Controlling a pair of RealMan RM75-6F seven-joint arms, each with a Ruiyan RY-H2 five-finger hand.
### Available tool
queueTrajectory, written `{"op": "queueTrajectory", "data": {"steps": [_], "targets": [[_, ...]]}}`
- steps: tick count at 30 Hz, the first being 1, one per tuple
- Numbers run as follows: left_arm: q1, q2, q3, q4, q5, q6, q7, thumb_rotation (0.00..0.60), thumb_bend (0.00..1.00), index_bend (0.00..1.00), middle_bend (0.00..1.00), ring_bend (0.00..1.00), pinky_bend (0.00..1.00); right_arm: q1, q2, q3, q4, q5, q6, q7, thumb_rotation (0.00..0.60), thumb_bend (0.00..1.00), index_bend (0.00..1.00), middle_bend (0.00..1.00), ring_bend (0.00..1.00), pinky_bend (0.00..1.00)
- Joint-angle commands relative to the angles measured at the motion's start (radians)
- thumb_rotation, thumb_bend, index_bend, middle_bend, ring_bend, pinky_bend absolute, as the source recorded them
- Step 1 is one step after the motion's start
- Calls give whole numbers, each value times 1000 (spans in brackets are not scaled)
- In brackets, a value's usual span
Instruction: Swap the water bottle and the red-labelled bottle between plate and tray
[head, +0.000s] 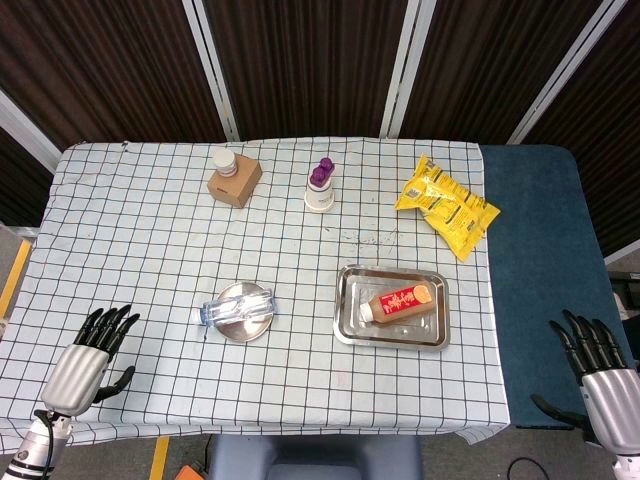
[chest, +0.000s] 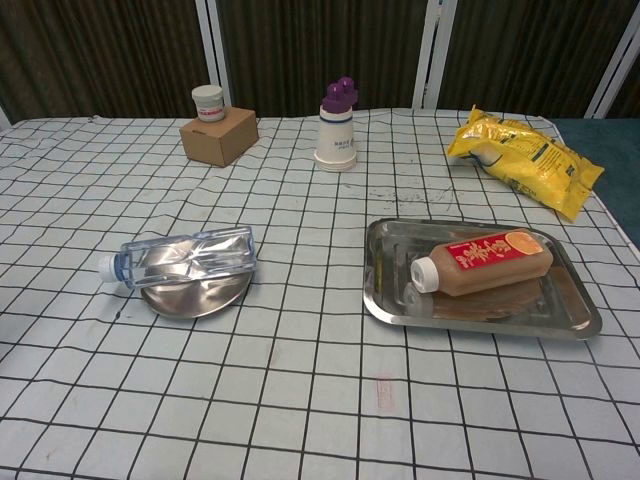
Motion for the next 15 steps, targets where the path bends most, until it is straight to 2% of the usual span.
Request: {"op": "queueTrajectory", "data": {"steps": [1, 7, 10, 15], "targets": [[-1, -11, 0, 5, -2, -6, 17, 600, 384, 0, 0, 0, 39, 4, 1, 2, 1, 1, -6, 4, 600, 121, 0, 0, 0, 0], [-20, -51, 4, 9, 17, -30, 18, 600, 384, 0, 0, 0, 39, -2, 16, -4, -7, -2, -7, 12, 600, 121, 0, 0, 0, 0], [-64, -71, -6, 1, 16, -95, 20, 600, 384, 0, 0, 0, 39, -8, 19, -4, -6, -6, 5, 17, 600, 121, 0, 0, 0, 0], [-149, -126, -65, -10, -34, -205, 32, 600, 383, 0, 0, 0, 43, -9, 20, -3, -8, -3, -1, 17, 600, 121, 0, 0, 0, 0]]}}
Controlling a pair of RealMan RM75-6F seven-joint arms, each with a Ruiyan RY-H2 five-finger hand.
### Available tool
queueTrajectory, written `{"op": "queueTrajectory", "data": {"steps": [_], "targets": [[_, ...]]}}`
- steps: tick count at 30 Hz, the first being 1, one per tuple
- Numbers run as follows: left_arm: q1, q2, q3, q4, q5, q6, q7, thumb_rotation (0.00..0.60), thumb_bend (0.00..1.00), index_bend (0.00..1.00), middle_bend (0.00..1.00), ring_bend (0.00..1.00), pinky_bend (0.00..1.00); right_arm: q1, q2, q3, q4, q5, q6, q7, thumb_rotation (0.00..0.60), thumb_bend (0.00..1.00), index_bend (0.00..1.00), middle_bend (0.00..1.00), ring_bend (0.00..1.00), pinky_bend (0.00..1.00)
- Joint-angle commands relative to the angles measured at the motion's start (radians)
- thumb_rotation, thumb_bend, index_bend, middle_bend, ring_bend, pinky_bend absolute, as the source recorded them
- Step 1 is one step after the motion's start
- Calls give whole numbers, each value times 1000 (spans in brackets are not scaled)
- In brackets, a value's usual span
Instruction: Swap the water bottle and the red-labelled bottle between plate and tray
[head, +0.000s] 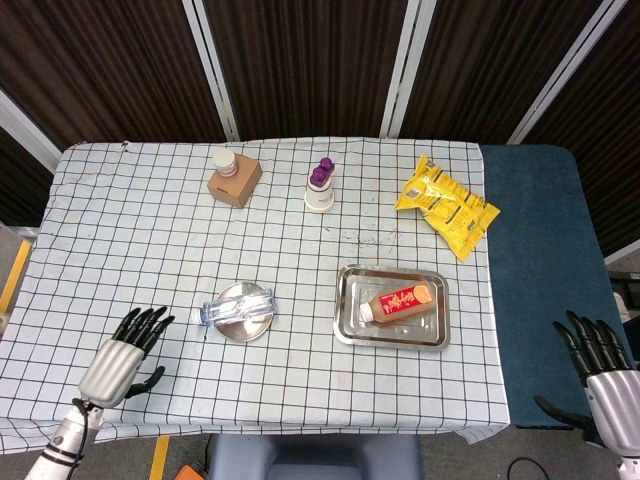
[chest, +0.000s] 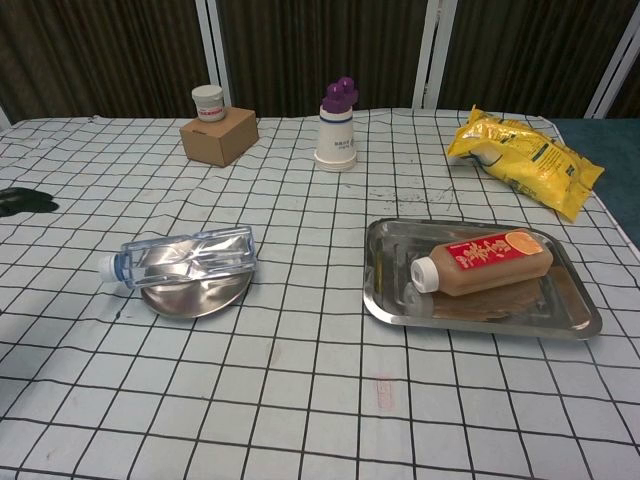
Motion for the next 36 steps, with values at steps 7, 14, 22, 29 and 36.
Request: {"op": "queueTrajectory", "data": {"steps": [7, 14, 22, 29, 36], "targets": [[-157, -168, -126, 15, -159, -200, 26, 600, 370, 0, 0, 0, 79, 17, -3, 6, -10, 28, -57, -21, 600, 121, 0, 0, 0, 0], [-231, -267, -168, 63, -296, -318, 168, 600, 356, 0, 0, 0, 105, 24, 3, 15, -15, 50, -76, -13, 600, 121, 0, 0, 0, 0], [-271, -384, -208, 157, -387, -294, 291, 600, 365, 163, 227, 194, 283, 27, 13, 16, -20, 62, -89, -1, 600, 121, 0, 0, 0, 0], [-293, -469, -250, 277, -382, -225, 232, 600, 440, 454, 632, 514, 477, 40, 23, 16, -20, 69, -119, 16, 600, 120, 0, 0, 0, 0], [-420, -512, -312, 426, -309, -241, 114, 600, 482, 488, 671, 531, 460, 53, 22, 23, -23, 88, -145, 28, 600, 121, 0, 0, 0, 0]]}}
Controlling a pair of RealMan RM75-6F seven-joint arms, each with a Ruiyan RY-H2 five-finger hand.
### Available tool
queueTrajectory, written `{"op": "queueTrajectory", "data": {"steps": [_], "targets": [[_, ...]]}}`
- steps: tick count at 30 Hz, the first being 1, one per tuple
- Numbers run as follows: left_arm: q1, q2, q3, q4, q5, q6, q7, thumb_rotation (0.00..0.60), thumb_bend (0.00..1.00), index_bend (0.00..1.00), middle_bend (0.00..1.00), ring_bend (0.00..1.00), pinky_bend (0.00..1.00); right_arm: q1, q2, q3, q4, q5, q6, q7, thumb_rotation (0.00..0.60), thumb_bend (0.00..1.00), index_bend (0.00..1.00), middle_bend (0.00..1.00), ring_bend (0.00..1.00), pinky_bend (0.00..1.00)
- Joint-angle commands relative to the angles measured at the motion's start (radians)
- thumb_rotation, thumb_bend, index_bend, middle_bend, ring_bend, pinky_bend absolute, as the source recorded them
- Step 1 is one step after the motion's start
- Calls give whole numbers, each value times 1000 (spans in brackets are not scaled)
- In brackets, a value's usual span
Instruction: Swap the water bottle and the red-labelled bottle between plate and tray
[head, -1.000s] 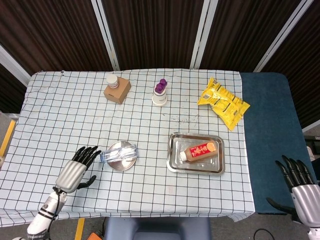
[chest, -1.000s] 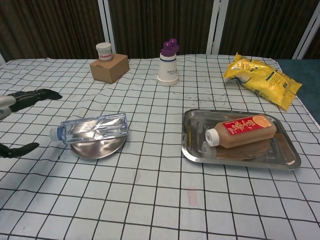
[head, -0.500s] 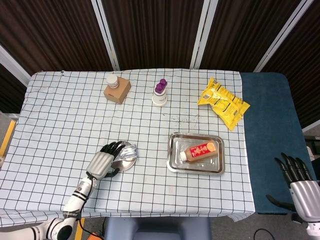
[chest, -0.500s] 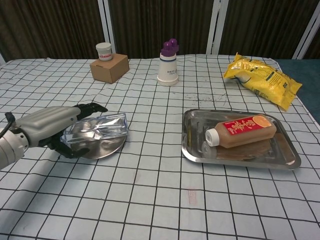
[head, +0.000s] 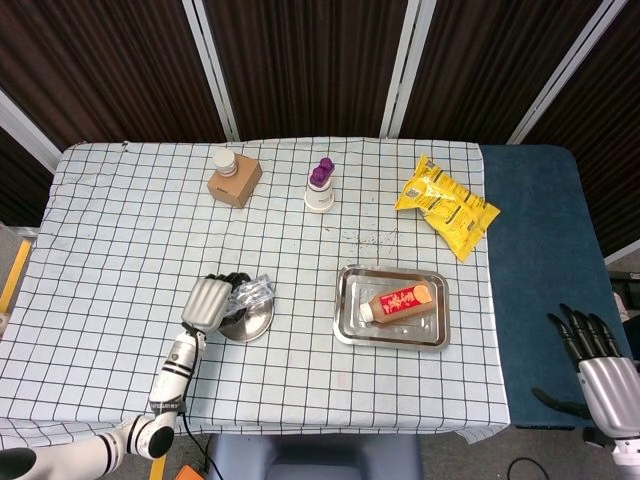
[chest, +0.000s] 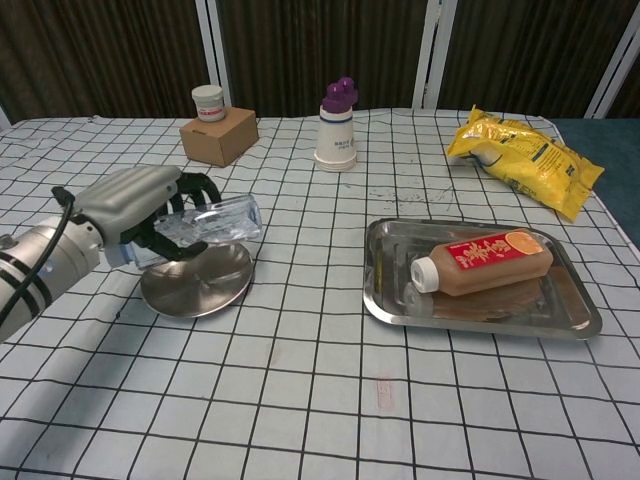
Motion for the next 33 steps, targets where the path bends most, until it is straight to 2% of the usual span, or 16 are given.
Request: {"op": "queueTrajectory", "data": {"steps": [1, 6, 11, 15, 17, 18, 21, 24, 27, 31, 33], "targets": [[-95, -42, -42, 112, 48, -23, -77, 600, 481, 488, 674, 533, 457, 8, -3, 5, 1, 9, -14, 3, 600, 121, 0, 0, 0, 0], [-239, -124, -63, 310, 86, -118, -264, 600, 475, 486, 671, 539, 440, 31, -11, 12, 6, 37, -65, -5, 600, 121, 0, 0, 0, 0], [-389, -262, -58, 626, 117, -199, -481, 600, 474, 472, 645, 517, 391, 50, -17, 14, 13, 49, -102, -5, 600, 121, 0, 0, 0, 0], [-459, -348, -42, 817, 123, -237, -572, 600, 467, 382, 560, 446, 327, 58, -17, 21, 20, 73, -121, 5, 600, 121, 0, 0, 0, 0], [-473, -366, -30, 859, 126, -254, -612, 600, 457, 267, 440, 344, 260, 60, -15, 22, 21, 81, -128, 9, 600, 121, 0, 0, 0, 0], [-479, -371, -17, 879, 132, -267, -641, 600, 451, 182, 350, 266, 196, 60, -15, 22, 21, 85, -129, 9, 600, 121, 0, 0, 0, 0], [-486, -385, -1, 920, 133, -288, -693, 600, 445, 39, 203, 128, 85, 59, -13, 24, 17, 95, -132, -3, 600, 121, 0, 0, 0, 0], [-491, -390, 20, 941, 133, -348, -719, 600, 428, 0, 90, 30, 35, 57, -14, 26, 12, 100, -128, -8, 600, 121, 0, 0, 0, 0], [-495, -394, 20, 957, 119, -371, -707, 600, 404, 0, 6, 0, 9, 54, -15, 26, 9, 98, -121, -13, 600, 121, 0, 0, 0, 0], [-492, -384, 11, 941, 97, -356, -693, 600, 392, 0, 0, 0, 4, 54, -14, 24, 6, 95, -119, -14, 600, 121, 0, 0, 0, 0], [-475, -366, 13, 907, 97, -300, -690, 600, 392, 0, 0, 0, 4, 54, -16, 21, 9, 83, -113, -9, 600, 121, 0, 0, 0, 0]]}}
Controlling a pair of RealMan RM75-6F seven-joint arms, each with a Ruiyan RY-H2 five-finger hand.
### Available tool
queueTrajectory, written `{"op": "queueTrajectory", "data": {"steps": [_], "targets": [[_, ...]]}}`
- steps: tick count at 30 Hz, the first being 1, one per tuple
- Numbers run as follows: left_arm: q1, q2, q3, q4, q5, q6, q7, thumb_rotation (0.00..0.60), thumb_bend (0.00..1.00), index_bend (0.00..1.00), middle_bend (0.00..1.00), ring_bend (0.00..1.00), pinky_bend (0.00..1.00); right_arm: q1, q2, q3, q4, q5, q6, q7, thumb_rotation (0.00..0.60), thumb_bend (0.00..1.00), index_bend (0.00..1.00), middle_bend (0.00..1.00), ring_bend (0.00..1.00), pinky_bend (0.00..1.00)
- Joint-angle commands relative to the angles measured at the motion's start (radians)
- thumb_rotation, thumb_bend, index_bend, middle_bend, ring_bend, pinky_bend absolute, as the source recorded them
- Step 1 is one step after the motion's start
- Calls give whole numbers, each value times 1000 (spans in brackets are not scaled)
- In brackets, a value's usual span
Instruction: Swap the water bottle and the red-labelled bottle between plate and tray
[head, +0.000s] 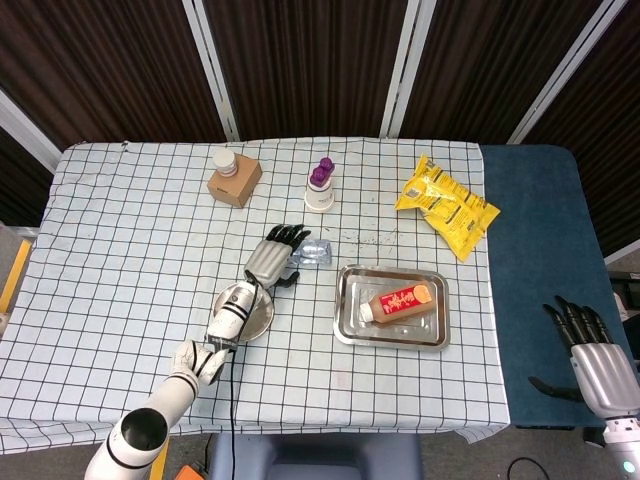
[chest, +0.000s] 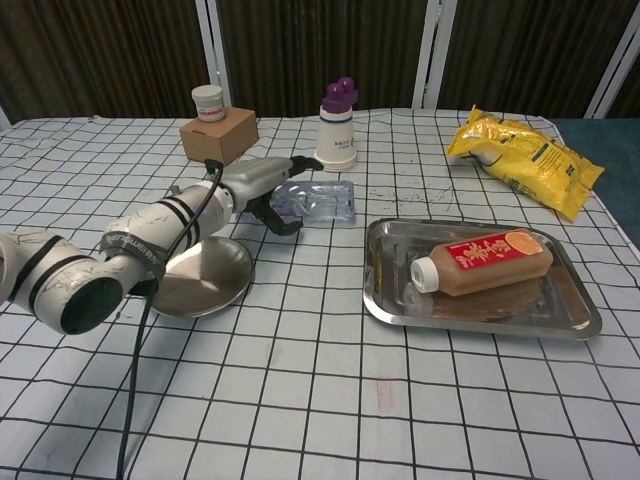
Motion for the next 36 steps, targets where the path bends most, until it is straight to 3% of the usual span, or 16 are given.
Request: {"op": "queueTrajectory", "data": {"steps": [1, 5, 8, 10, 13, 16, 20, 23, 25, 27, 30, 36], "targets": [[30, 33, 8, -57, 1, 90, 13, 600, 391, 0, 0, 0, 4, 0, -2, -4, 3, -16, 9, 8, 600, 121, 0, 0, 0, 0], [159, 140, 100, -159, 73, 279, 150, 600, 369, 0, 0, 0, 17, -4, 20, -26, -6, -78, 40, 74, 600, 121, 0, 0, 0, 0], [315, 298, 174, -367, 109, 420, 248, 600, 364, 0, 0, 0, 26, 8, 35, -21, 4, -124, 71, 112, 600, 121, 0, 0, 0, 0], [427, 438, 219, -588, 114, 510, 317, 600, 360, 0, 0, 0, 26, 34, 41, -9, -9, -140, 56, 89, 600, 121, 0, 0, 0, 0], [566, 621, 299, -865, 123, 613, 401, 600, 359, 0, 0, 0, 27, 100, 46, 21, -58, -117, -39, 12, 600, 121, 0, 0, 0, 0], [675, 715, 368, -961, 158, 730, 473, 600, 365, 0, 0, 0, 22, 191, 41, 67, -126, -39, -195, -124, 600, 121, 0, 0, 0, 0], [776, 747, 381, -1006, 151, 833, 489, 600, 366, 0, 0, 0, 17, 299, -3, 120, -177, 75, -362, -309, 600, 123, 0, 0, 0, 0], [787, 750, 379, -1008, 150, 843, 494, 600, 366, 0, 0, 0, 18, 315, -17, 129, -182, 107, -387, -347, 600, 124, 0, 0, 0, 0], [809, 760, 372, -1007, 143, 861, 527, 600, 366, 0, 0, 0, 20, 353, -48, 143, -187, 172, -439, -444, 600, 124, 0, 0, 0, 0], [830, 791, 355, -1028, 131, 886, 549, 600, 365, 0, 0, 0, 21, 438, -149, 173, -136, 289, -535, -588, 600, 125, 0, 0, 0, 0], [840, 825, 339, -1057, 130, 894, 528, 600, 363, 0, 0, 0, 20, 510, -265, 198, -56, 438, -573, -712, 600, 142, 0, 0, 0, 0], [856, 843, 315, -1069, 148, 909, 520, 600, 362, 0, 0, 0, 21, 606, -418, 198, 75, 584, -607, -805, 600, 147, 0, 0, 0, 0]]}}
